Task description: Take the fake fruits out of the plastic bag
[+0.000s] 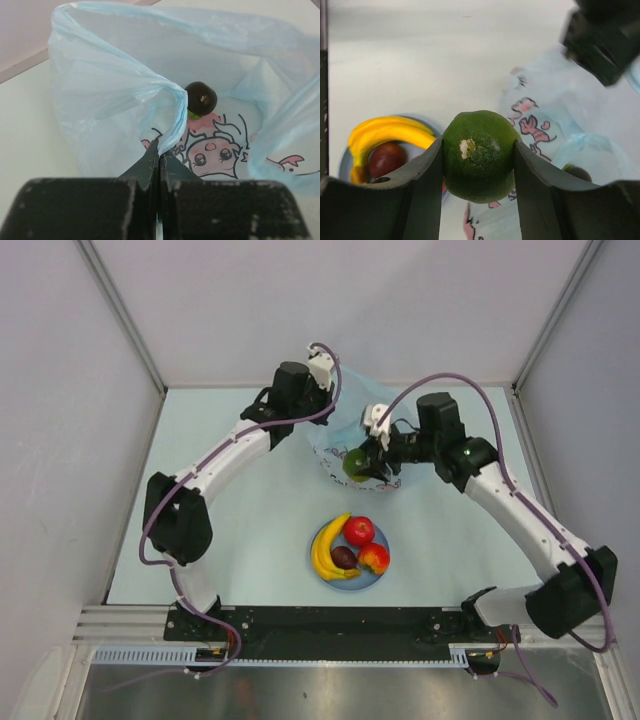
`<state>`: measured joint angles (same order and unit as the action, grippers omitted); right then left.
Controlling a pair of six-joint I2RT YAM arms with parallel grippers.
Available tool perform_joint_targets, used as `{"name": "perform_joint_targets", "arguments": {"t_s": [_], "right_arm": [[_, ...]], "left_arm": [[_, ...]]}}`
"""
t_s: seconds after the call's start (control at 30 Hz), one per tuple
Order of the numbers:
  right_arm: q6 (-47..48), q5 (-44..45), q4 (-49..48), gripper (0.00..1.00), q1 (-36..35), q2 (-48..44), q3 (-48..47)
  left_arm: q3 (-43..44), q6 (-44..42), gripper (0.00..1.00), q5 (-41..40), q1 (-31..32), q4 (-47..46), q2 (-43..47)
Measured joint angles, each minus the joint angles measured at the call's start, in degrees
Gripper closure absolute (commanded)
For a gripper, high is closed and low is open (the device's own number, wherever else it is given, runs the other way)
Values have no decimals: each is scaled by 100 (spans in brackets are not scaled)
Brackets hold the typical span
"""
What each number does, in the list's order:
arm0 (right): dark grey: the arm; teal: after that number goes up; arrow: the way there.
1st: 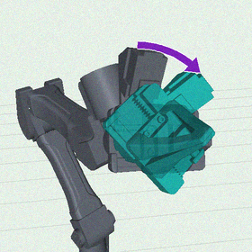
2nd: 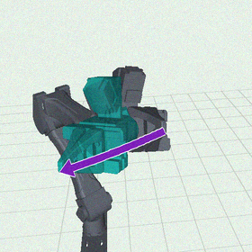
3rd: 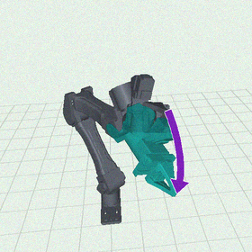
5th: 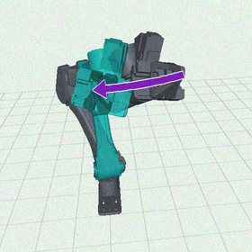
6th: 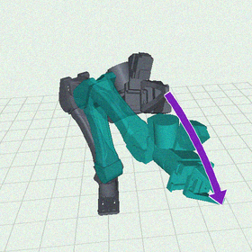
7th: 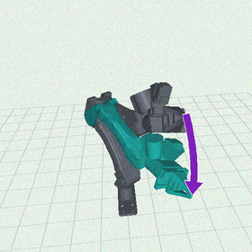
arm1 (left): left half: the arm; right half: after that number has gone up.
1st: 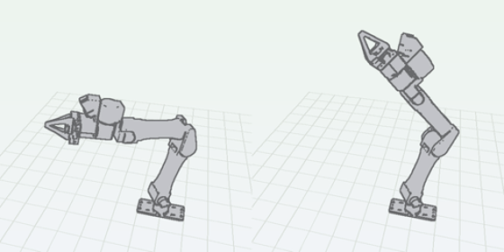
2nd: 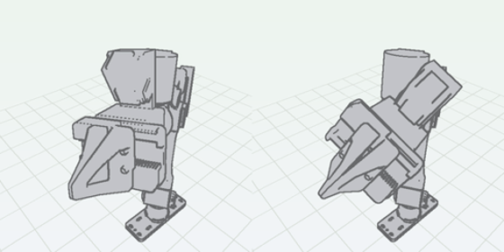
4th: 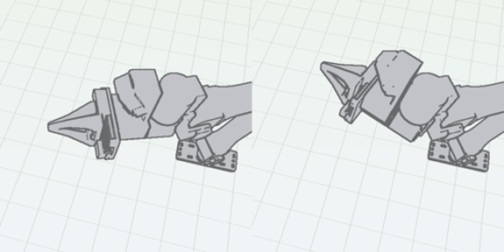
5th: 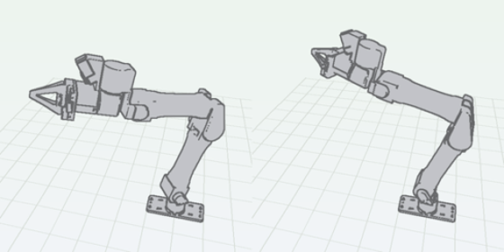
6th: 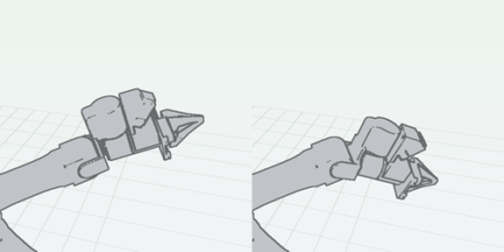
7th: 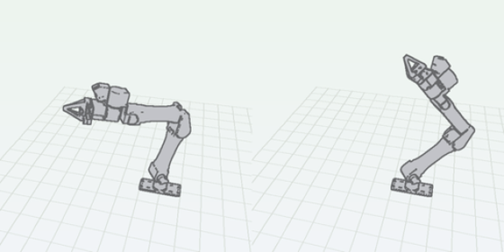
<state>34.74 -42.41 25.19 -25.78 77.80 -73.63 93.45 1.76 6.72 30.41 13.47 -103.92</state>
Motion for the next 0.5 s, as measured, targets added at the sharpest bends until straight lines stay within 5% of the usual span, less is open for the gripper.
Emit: {"name": "perform_joint_targets", "arguments": {"t_s": [0.33,0.5], "right_arm": [[1263,789,1788,78,-2173,-1567,555],[1364,929,2225,80,-2590,-1709,1447]], "left_arm": [[-568,133,100,251,-66,-101,776],[-713,129,100,297,-39,-199,1130]]}}
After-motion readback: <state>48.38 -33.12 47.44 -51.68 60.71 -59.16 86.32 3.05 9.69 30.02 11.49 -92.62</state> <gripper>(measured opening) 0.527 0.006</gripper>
